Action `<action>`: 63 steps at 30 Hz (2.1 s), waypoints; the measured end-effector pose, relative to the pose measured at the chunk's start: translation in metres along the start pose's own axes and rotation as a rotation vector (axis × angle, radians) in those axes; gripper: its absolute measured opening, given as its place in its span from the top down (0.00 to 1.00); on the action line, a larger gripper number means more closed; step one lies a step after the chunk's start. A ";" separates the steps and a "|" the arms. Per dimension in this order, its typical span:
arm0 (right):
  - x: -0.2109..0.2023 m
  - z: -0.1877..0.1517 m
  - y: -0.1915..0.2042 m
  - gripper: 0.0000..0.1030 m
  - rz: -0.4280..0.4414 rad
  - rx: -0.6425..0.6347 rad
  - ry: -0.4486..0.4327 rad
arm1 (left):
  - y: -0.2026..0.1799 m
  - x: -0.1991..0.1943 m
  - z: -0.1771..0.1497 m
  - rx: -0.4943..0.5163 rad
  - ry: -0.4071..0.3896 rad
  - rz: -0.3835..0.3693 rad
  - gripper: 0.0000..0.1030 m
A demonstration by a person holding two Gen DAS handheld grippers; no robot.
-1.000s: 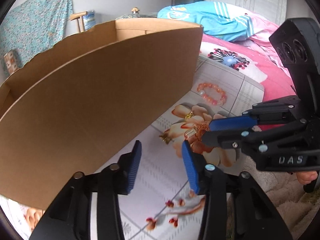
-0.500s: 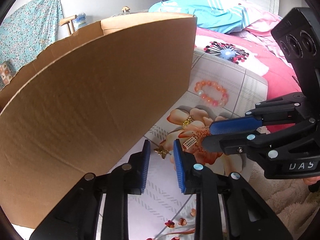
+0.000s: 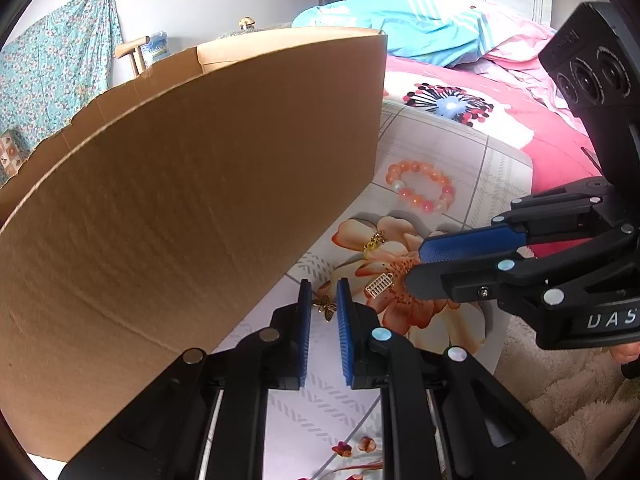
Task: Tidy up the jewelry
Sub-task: 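Lower the left tool onto the gold butterfly charm and close on it, then lift the gold butterfly charm off the sheet with the left tool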
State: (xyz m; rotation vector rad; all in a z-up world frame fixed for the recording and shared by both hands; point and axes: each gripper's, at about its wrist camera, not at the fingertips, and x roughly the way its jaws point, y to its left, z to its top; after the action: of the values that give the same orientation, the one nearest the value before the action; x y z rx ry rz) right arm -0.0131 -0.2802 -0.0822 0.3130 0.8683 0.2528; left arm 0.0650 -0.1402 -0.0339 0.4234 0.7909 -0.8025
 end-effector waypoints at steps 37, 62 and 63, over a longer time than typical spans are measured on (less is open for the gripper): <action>0.047 0.020 0.062 0.77 -0.151 -0.196 -0.008 | 0.025 -0.024 -0.030 -0.149 0.002 0.067 0.88; 0.038 0.010 0.071 0.88 -0.179 -0.260 -0.021 | 0.025 -0.024 -0.030 -0.150 0.001 0.070 0.88; 0.036 0.010 0.070 0.88 -0.178 -0.259 -0.024 | 0.026 -0.025 -0.030 -0.150 0.001 0.069 0.88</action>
State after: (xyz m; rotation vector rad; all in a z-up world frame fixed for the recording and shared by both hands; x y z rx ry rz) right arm 0.0111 -0.2043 -0.0757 -0.0028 0.8238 0.1932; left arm 0.0601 -0.0941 -0.0331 0.3157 0.8274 -0.6737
